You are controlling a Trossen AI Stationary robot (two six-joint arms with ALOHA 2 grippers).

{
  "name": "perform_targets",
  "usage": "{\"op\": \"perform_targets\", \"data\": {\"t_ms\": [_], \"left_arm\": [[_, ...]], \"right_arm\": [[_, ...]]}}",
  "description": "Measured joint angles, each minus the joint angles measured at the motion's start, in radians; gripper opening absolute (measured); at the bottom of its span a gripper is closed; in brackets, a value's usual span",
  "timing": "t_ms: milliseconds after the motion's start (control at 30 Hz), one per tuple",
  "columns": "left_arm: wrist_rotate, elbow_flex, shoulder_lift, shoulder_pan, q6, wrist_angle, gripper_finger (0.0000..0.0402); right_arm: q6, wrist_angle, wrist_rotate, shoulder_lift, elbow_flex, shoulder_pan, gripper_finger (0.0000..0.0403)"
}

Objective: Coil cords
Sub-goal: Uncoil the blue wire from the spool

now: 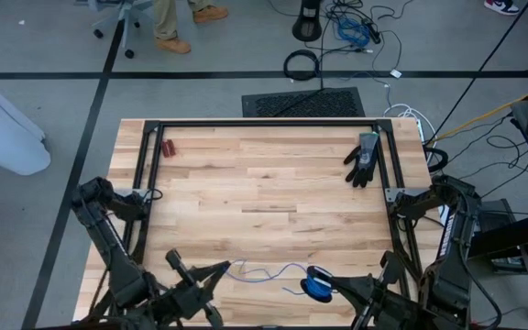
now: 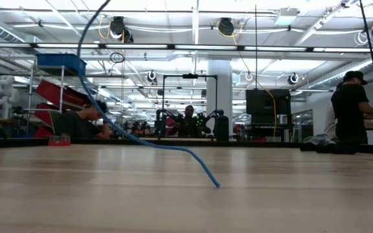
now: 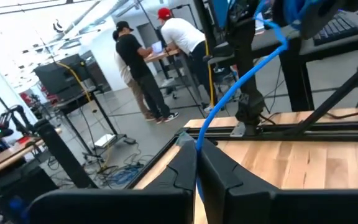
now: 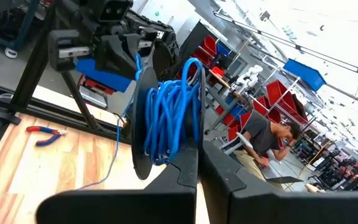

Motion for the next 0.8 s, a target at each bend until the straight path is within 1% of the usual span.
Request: {"op": "perform_targets", "data": {"t_ms": [67, 133, 233, 300, 433, 633, 800], "left_arm": [[0.011, 0.000, 0.000, -0.007, 0.046, 0.059, 0.0006], [0.039, 0.000, -0.001, -0.015, 0.067, 0.097, 0.0005], [0.100, 0.000, 0.001, -0.024, 0.109, 0.143, 0.0005], [0.160, 0.000, 0.001, -0.025, 0.114, 0.161, 0.0005], [0.314, 0.000, 0.001, -0.017, 0.113, 0.170, 0.0005], [0.540, 0.000, 0.001, 0.021, 0.112, 0.185, 0.0005], [0.792, 0.000, 0.019, 0.058, 0.113, 0.198, 0.0005]], "right_arm": [[0.010, -0.032, -0.002, 0.000, 0.000, -0.004, 0.0000], [0.056, -0.091, -0.002, 0.000, 0.000, -0.014, 0.0000], [0.131, -0.189, 0.003, 0.000, 0.000, -0.038, 0.0000], [0.179, -0.243, 0.005, 0.000, 0.000, -0.057, 0.0000], [0.249, -0.325, 0.006, 0.000, 0.000, -0.100, 0.0000], [0.276, -0.390, 0.004, 0.000, 0.000, -0.163, 0.0000], [0.319, -0.464, 0.003, 0.000, 0.000, -0.215, 0.0000]]}}
